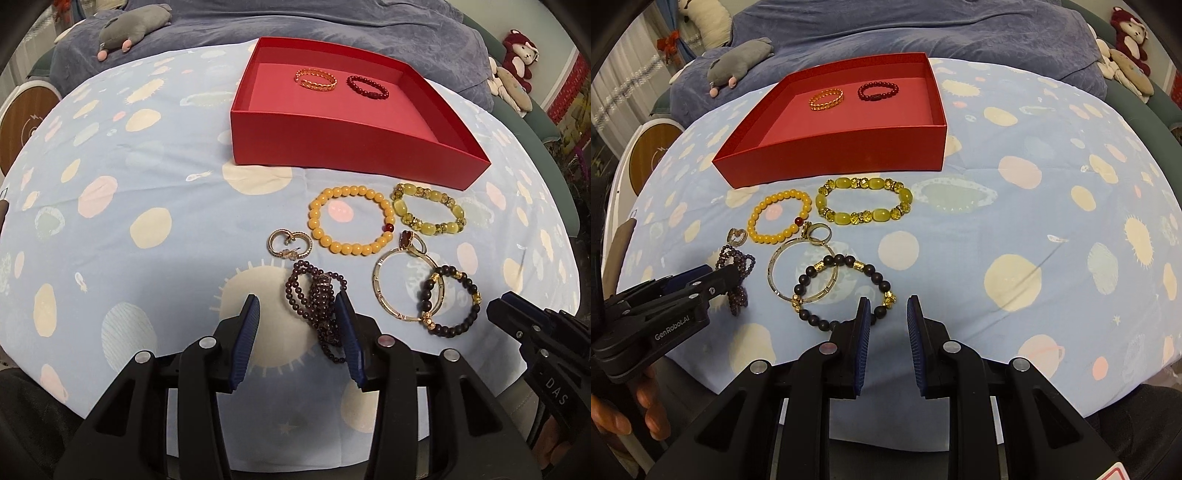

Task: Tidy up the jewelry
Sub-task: 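Grasp the garnet multi-strand bracelet with the left tool while the right tool grasps the black-gold bead bracelet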

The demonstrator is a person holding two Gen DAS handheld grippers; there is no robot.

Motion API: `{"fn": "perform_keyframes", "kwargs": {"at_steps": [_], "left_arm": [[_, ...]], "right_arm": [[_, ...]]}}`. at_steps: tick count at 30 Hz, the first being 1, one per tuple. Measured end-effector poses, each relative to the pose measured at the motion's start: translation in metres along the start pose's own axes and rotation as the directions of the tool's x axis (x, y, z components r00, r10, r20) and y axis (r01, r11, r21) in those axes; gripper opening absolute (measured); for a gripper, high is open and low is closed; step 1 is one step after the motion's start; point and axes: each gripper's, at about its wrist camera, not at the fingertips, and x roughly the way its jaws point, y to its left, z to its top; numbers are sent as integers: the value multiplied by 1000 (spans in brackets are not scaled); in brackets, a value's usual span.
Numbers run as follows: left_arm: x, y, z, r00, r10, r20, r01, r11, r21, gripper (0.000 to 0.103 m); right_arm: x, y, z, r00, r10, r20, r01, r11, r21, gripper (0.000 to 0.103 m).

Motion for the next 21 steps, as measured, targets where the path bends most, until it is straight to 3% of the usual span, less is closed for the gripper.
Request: {"fn": "perform_keyframes", "kwargs": {"at_steps": [6,11,17,18,20,21], "left_arm": [[0,1,1,1000,-9,10,9,1000,16,40],[-8,10,-1,998,-53,16,53,998,-36,40],[-4,7,-4,999,-44,20,45,999,-19,40],[-4,7,-4,999,-47,22,48,999,-16,38],[-4,8,-4,996,-83,18,83,996,-24,20],[-3,10,-4,995,-103,11,103,994,-33,18]], "right_arm": [[9,4,4,1000,0,-7,0,1000,-6,21],[16,5,7,1000,2,-13,-2,1000,-2,21],[24,6,9,1000,-2,-21,1,1000,-15,21],[24,6,9,1000,-1,-19,0,1000,-18,21],[24,5,9,1000,2,-18,-3,1000,-20,19],[24,4,8,1000,4,-18,-5,1000,-17,18]]}}
